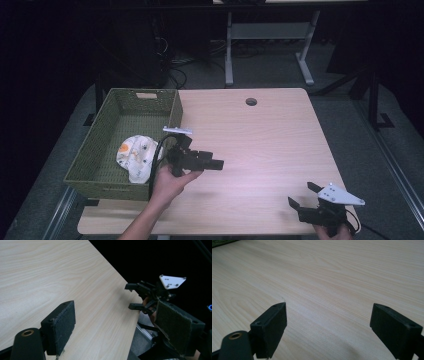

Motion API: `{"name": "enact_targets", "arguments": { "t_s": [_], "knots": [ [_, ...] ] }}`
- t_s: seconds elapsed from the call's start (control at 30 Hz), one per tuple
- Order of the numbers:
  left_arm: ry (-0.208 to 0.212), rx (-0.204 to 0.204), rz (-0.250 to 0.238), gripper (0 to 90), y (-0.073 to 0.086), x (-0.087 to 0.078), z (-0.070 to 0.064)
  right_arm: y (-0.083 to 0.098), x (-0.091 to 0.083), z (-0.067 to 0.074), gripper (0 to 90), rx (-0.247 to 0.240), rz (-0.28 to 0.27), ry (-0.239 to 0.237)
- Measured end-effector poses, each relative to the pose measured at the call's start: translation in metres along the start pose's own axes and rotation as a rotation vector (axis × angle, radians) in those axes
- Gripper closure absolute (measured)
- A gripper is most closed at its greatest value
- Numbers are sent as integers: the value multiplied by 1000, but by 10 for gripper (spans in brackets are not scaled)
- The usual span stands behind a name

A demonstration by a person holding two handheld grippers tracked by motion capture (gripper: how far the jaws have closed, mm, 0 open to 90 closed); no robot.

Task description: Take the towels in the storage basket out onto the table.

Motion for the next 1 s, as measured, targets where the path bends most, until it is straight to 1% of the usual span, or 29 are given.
{"name": "enact_targets", "arguments": {
  "t_s": [0.07, 0.1, 0.17, 0.2, 0.23, 0.3, 0.37, 0.43, 0.5, 0.57, 0.63, 0.67, 0.77, 0.87, 0.93, 0.97, 1.0],
  "knots": [
    [15, -9, -6, 158, -2, -6, -1, 0, 0, 0, 136, 1, -1, 1],
    [18, -5, -5, 159, -3, -9, 0, 0, 1, 0, 136, -3, 0, 1],
    [7, -4, -10, 159, -4, -14, 0, 0, 1, 0, 136, -3, 1, 1],
    [22, -11, -14, 159, -6, -18, 0, 0, 1, 0, 136, -3, 1, 1],
    [24, -7, -16, 159, -6, -21, 0, 0, 1, 0, 136, -1, 1, 2],
    [14, -6, -26, 159, -9, -27, 1, 0, 1, 0, 136, -3, 3, 2],
    [31, -13, -31, 159, -11, -33, 1, 0, 1, 0, 136, -4, 2, 2],
    [34, -20, -38, 158, -13, -37, 3, 0, 2, -1, 136, -5, 3, 0],
    [21, -12, -31, 158, -13, -41, 6, 0, 2, -1, 136, -5, 4, 1],
    [12, -13, -38, 158, -15, -46, 9, 0, 1, -1, 136, -6, 3, 2],
    [-4, -12, -32, 158, -16, -51, 13, 0, 1, -1, 136, -7, 3, 2],
    [-6, -18, -33, 158, -17, -53, 14, 0, 1, -1, 136, -7, 4, 1],
    [-7, -24, -51, 158, -20, -64, 18, 0, 1, -1, 136, -8, 4, 4],
    [-28, -23, -61, 158, -24, -75, 22, 0, 1, -1, 136, -8, 4, 2],
    [-46, -34, -76, 159, -27, -85, 28, 0, 2, -1, 136, -11, 4, 0],
    [-51, -27, -75, 158, -27, -88, 29, 0, 2, -1, 136, -12, 6, 0],
    [-59, -34, -78, 159, -28, -92, 31, 0, 2, -1, 136, -12, 5, 0]
  ]
}}
Point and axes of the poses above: each handheld gripper's, and its own axes: x roughly forward along the jaws, y roughly out of its underside, z roughly to its left, the point moved 6 cm from there along x, roughly forward along the jaws, and after that the axes turned 9 degrees about -y, right-handed, at the moved point
